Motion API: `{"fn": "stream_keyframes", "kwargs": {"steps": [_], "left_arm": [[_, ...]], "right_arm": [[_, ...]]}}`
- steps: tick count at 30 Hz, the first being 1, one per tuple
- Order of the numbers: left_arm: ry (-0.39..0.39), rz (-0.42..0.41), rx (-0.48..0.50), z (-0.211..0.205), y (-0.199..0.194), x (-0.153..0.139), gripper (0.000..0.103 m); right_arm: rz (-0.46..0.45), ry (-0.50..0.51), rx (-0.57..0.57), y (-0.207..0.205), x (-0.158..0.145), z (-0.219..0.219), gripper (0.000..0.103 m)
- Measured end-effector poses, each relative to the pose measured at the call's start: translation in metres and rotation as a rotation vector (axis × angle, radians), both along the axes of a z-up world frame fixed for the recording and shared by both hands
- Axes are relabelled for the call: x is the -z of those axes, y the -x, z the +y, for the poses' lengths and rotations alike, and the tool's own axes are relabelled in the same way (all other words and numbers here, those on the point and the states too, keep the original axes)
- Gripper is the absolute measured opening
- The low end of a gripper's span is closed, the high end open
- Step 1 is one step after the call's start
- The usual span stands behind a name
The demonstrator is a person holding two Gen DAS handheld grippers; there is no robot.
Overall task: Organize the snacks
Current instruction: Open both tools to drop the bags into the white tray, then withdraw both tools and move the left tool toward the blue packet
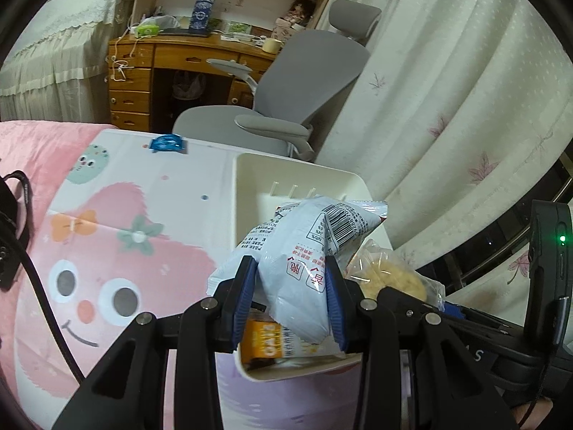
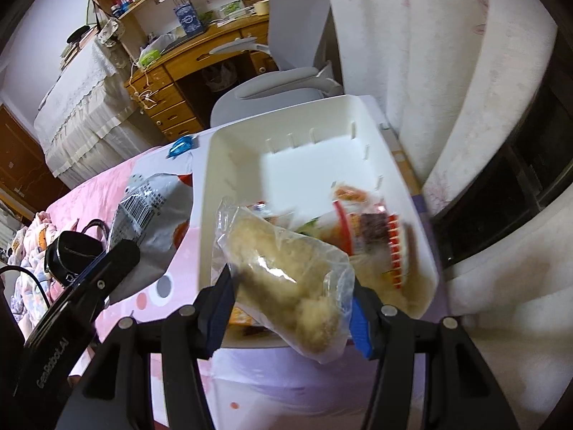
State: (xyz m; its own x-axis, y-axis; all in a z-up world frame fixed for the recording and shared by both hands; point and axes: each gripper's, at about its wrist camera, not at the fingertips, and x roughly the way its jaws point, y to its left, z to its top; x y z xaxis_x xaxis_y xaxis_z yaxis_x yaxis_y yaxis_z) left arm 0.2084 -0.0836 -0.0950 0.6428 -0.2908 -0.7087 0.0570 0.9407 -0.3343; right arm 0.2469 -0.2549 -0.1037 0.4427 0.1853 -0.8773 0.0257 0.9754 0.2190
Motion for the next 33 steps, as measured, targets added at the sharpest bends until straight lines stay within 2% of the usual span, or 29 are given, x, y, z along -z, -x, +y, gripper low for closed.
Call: {"fn": "stream_keyframes", "kwargs": {"steps": [6, 8, 10, 14, 15, 23, 33], "left_arm": [[0.011, 0.052, 0.006, -0.015, -0.007, 0.013, 0.038], [0.003, 0.084, -0.002, -0.016, -0.010, 0.018, 0.043], [-0.006, 0.112, -0.014, -0.015, -0.012, 0.021, 0.058], [-0.013, 0.115, -0.033, -0.010, -0.011, 0.018, 0.067], [-0.018, 0.117, -0.042, -0.008, -0.011, 0.017, 0.072], [-0.020, 0.170, -0.068, 0.017, -0.003, 0.021, 0.073], [-0.042, 0.185, -0.073, 0.070, 0.019, 0.015, 0.074]], "right_arm": [[0.022, 0.001, 0.005, -0.004, 0.008, -0.018, 0.056], [0.034, -0.007, 0.004, -0.006, 0.011, -0.021, 0.058], [0.059, -0.018, 0.003, -0.009, 0.018, -0.022, 0.058], [0.100, -0.019, 0.017, -0.010, 0.027, -0.024, 0.060], [0.102, -0.023, 0.021, -0.010, 0.028, -0.024, 0.062], [0.117, -0.038, 0.026, -0.006, 0.030, -0.013, 0.065], [0.114, -0.037, 0.078, 0.009, 0.028, 0.015, 0.079]]}}
